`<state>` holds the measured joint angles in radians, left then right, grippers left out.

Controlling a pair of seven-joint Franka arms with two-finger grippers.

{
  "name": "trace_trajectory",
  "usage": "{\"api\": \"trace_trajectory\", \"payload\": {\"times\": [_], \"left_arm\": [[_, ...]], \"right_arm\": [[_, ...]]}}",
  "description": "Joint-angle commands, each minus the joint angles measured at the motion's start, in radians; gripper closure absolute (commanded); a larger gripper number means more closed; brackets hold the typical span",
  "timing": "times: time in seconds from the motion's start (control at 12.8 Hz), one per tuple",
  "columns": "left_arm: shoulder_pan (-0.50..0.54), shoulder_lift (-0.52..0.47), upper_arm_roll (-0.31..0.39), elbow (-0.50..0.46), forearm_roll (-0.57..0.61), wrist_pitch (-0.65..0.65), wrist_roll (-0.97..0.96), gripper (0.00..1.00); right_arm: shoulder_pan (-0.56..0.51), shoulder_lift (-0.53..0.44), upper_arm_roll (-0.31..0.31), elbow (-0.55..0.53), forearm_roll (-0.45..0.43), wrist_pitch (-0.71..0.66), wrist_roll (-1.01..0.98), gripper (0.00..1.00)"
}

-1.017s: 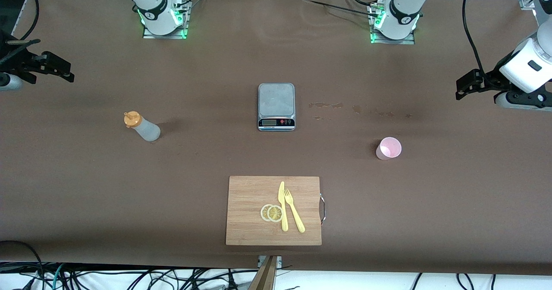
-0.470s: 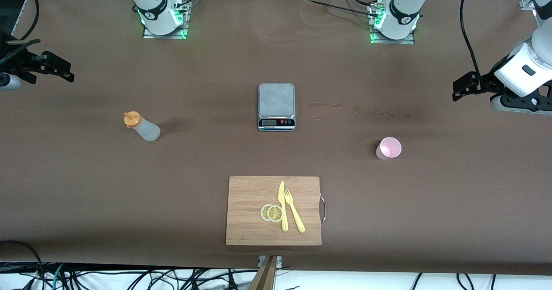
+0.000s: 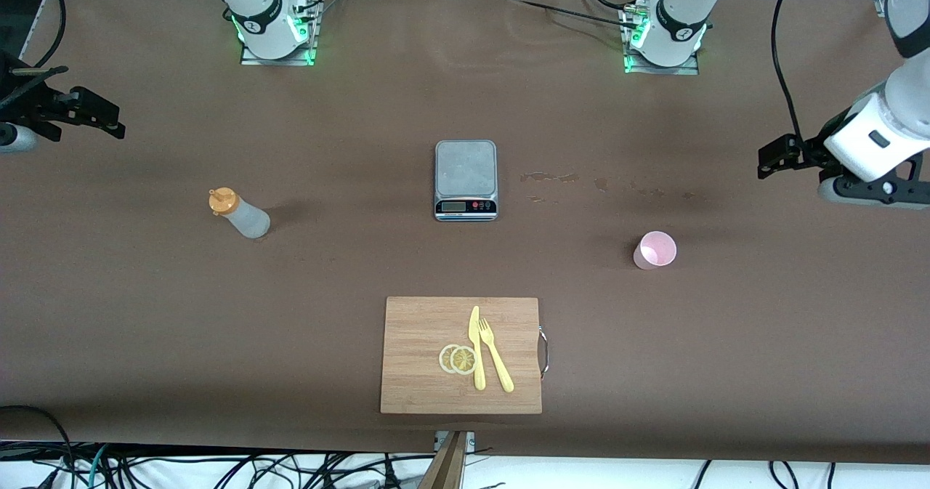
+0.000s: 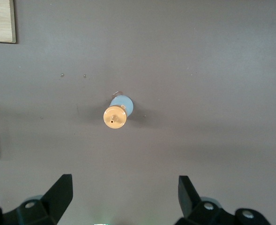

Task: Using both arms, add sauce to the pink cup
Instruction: 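Reach the left gripper down to the pink cup and grasp it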

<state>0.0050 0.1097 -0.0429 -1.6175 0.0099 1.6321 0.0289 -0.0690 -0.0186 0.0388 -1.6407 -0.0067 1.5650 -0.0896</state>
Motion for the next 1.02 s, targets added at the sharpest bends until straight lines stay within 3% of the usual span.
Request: {"api": "trace_trajectory", "payload": {"times": [0.0, 0.23, 0.55, 0.94], "left_arm": [[0.0, 0.123, 0.003, 0.108, -0.005, -0.017, 0.013, 0.0], [-0.017, 0.224, 0.002, 0.152, -0.007, -0.017, 0.038, 0.0], [-0.017, 0.324, -0.003, 0.134, -0.008, 0.049, 0.039, 0.0], [-0.042, 0.335, -0.003, -0.126, -0.021, 0.418, 0.037, 0.0]], "right_arm": [[0.001, 0.008, -0.002, 0.021, 0.002, -0.008, 0.005, 0.0], [0.001, 0.008, -0.002, 0.021, 0.002, -0.007, 0.007, 0.0], [0.003, 0.008, 0.001, 0.021, 0.002, -0.006, 0.005, 0.0], [0.003, 0.008, 0.003, 0.021, 0.002, -0.011, 0.004, 0.0]]}}
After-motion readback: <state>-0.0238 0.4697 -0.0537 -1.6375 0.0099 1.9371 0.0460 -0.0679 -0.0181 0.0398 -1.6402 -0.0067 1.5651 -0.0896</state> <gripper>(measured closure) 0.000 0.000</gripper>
